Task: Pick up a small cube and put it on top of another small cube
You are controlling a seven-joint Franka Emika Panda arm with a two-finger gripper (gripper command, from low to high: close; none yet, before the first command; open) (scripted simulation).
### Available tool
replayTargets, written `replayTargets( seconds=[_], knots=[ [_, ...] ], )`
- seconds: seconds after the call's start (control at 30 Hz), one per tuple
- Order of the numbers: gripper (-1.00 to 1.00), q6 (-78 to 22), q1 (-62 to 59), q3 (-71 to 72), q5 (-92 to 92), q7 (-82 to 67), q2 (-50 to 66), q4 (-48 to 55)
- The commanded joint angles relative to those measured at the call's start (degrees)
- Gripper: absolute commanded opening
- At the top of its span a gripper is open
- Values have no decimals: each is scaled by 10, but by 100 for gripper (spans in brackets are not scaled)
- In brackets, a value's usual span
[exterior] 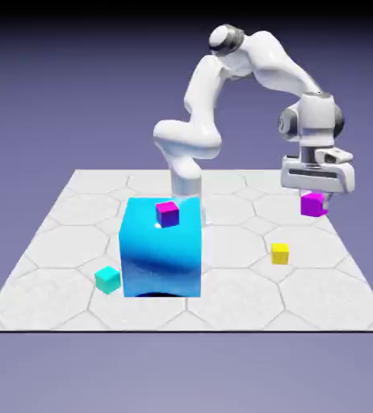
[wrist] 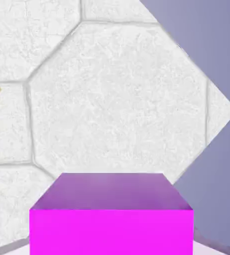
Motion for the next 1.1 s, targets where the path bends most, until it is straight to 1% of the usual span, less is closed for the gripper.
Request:
replayTargets(
  seconds=[0.0, 0.63, 0.7, 1.07],
  knots=[
    [-100, 7, 21, -15, -14, 20, 12, -9],
    [-100, 128, 415, -302, -282, 413, 233, -174],
    [-100, 132, 428, -312, -291, 426, 240, -179],
    [-100, 241, 464, -410, -565, 623, 398, -170]
  ],
)
